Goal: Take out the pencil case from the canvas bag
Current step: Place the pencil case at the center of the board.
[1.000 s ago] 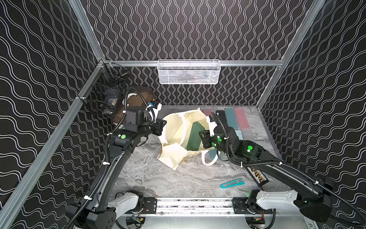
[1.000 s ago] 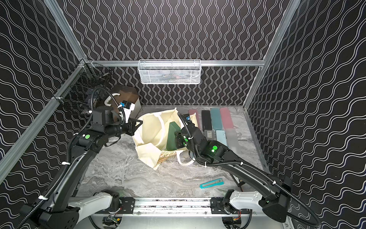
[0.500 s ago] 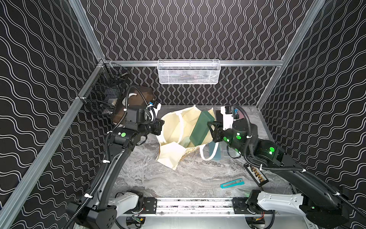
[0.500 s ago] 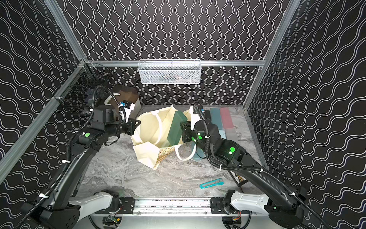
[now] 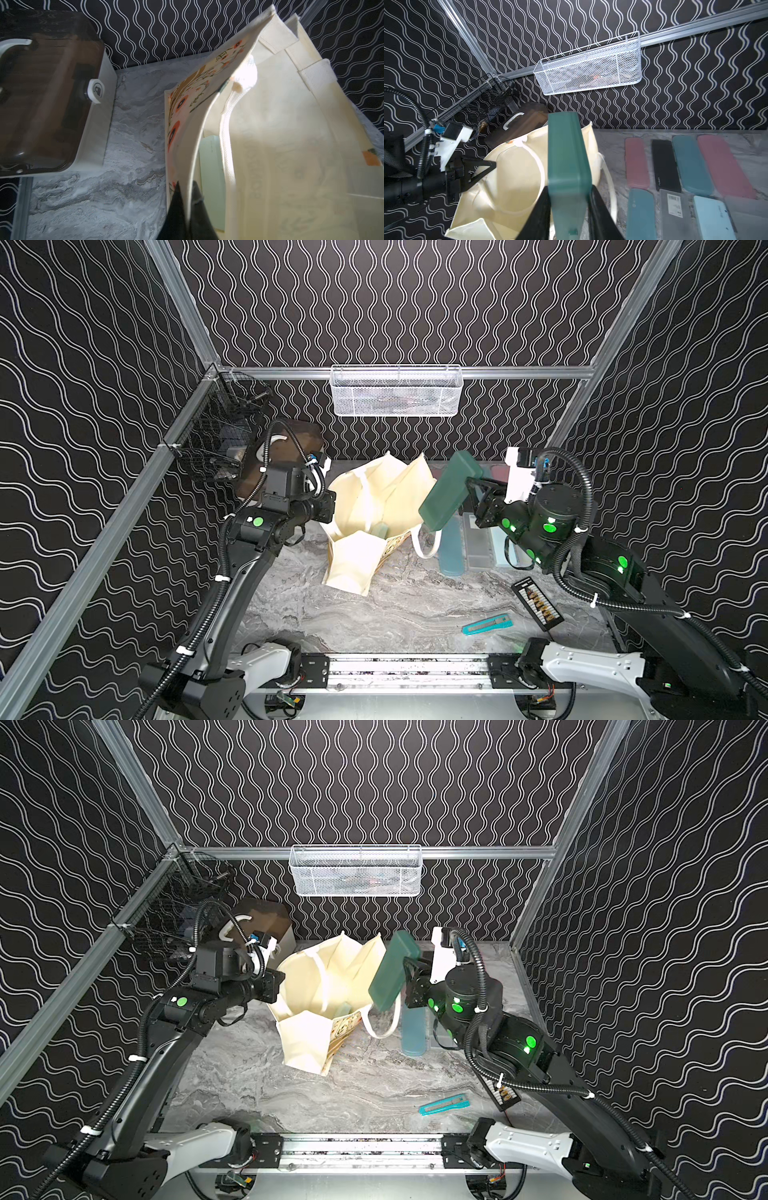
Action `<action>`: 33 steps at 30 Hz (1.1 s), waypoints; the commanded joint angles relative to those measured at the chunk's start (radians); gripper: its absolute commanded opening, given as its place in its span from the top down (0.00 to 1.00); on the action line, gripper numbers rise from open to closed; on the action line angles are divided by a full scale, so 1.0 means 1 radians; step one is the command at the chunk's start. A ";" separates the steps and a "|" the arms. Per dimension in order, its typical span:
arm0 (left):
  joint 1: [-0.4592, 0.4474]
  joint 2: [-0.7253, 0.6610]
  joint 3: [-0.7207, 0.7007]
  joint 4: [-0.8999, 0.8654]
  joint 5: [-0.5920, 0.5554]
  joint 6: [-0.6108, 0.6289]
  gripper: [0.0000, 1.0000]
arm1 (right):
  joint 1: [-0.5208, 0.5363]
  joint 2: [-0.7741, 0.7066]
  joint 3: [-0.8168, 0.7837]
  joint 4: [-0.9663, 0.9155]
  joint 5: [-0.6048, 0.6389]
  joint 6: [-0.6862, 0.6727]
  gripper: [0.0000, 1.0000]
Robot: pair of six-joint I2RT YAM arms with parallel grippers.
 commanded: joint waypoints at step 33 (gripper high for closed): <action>0.008 -0.079 0.098 -0.065 -0.436 -0.001 1.00 | -0.566 0.471 -0.085 -0.157 -0.812 0.115 0.87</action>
